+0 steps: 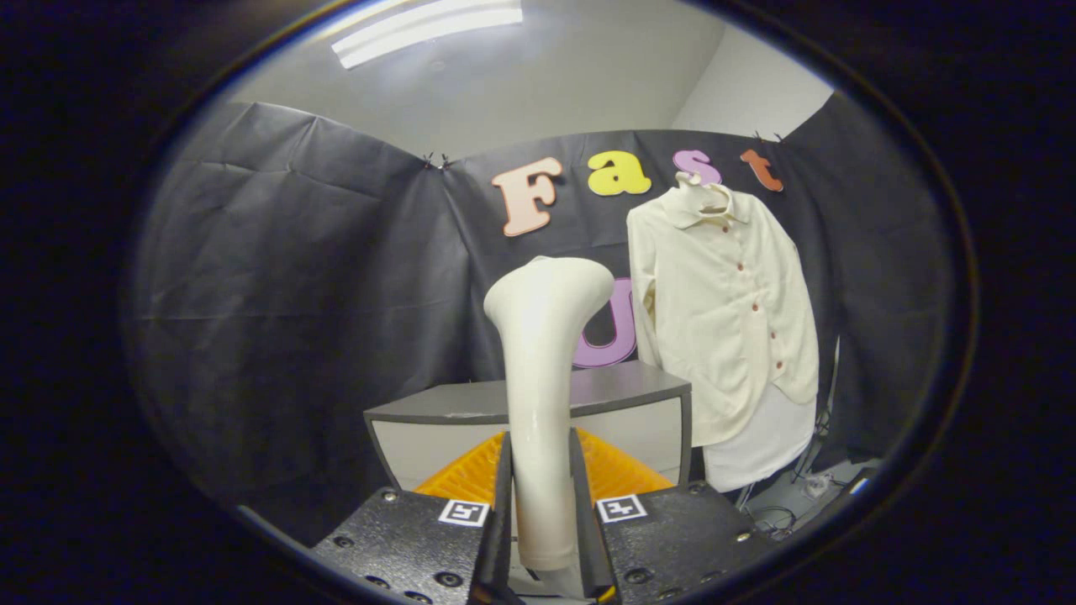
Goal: Iron the clothes twice with a garment steamer, once on the left side and once on the right side.
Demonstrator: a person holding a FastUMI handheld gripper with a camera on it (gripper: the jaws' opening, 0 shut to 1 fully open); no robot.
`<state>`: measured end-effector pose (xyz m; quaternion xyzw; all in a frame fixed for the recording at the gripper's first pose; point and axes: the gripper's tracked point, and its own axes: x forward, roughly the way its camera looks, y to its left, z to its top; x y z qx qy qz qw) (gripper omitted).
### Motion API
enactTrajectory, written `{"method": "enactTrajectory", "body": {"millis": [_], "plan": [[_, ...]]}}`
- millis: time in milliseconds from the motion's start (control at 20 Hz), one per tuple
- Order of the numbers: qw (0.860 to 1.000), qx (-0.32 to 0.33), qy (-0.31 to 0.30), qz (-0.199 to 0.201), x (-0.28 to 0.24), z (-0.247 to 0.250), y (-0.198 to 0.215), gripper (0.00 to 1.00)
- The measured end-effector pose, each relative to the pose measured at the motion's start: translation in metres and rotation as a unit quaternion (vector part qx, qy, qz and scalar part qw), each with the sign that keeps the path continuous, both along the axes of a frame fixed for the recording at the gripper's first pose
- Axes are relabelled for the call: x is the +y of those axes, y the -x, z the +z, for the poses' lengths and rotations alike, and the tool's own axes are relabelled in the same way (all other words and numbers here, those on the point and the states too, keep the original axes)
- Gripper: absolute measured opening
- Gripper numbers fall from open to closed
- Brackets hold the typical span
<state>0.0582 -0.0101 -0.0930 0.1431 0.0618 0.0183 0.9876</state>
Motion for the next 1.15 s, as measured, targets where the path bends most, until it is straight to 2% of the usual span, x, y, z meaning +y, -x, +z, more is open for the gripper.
{"method": "enactTrajectory", "body": {"millis": [300, 900, 1150], "plan": [[0.997, -0.001, 0.077, -0.005, 0.007, 0.012, 0.01, 0.32], [0.998, -0.005, 0.065, 0.013, 0.034, 0.028, 0.03, 0.32], [0.997, -0.023, 0.072, 0.021, 0.048, 0.051, 0.045, 0.32]]}}
